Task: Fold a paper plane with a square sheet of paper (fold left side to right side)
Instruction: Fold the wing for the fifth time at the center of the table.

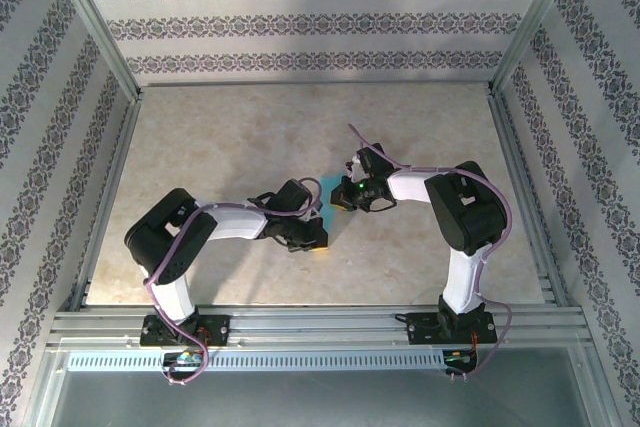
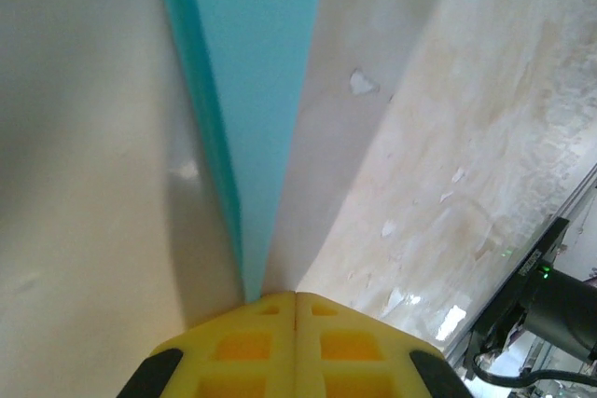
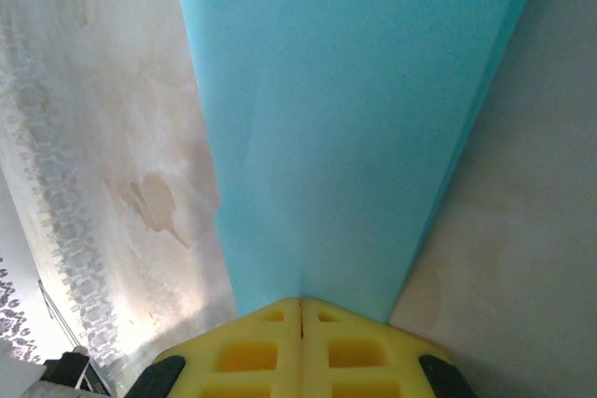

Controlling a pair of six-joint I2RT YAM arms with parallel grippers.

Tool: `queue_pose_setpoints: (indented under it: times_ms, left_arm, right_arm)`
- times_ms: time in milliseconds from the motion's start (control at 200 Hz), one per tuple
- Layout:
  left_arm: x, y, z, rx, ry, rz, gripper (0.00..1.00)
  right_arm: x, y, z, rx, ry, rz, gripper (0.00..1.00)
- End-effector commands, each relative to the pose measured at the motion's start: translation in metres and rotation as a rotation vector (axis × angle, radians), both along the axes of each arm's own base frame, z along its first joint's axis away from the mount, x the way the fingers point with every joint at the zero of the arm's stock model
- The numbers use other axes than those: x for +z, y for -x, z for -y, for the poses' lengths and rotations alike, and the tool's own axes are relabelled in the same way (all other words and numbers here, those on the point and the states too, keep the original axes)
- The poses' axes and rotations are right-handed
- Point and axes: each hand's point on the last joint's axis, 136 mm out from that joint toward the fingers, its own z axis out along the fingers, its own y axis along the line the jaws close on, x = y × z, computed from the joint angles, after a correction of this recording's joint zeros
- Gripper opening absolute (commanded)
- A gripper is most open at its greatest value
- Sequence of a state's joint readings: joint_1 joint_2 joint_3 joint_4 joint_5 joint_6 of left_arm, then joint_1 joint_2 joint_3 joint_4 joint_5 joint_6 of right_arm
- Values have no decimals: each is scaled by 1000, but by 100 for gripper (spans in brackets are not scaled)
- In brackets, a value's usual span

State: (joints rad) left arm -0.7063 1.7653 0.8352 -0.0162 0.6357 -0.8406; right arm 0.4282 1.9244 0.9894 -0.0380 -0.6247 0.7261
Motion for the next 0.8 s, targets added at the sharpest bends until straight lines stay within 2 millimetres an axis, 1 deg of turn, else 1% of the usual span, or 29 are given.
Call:
queue_pose_setpoints:
  times_ms: [0, 65, 160, 505, 650, 794]
  left_arm:
    - [27, -8, -2, -16, -1, 41, 4]
    - [34, -19, -4, 3, 15, 56, 4]
    - [35, -32, -3, 1, 20, 64, 4]
    - [21, -78, 4, -37, -21, 108, 2]
    - [11, -85, 6, -53, -39, 103, 2]
    - [-4, -84, 2, -53, -64, 94, 2]
  right_arm:
    - [-53, 28, 25, -14, 184, -124, 0]
    - [-53, 28, 24, -13, 183, -123, 0]
    - [-52, 28, 23, -12, 184, -122, 0]
    - [-53, 29, 20, -5, 180, -126, 0]
    - [-53, 30, 20, -5, 179, -126, 0]
    - [-53, 29, 20, -6, 179, -124, 0]
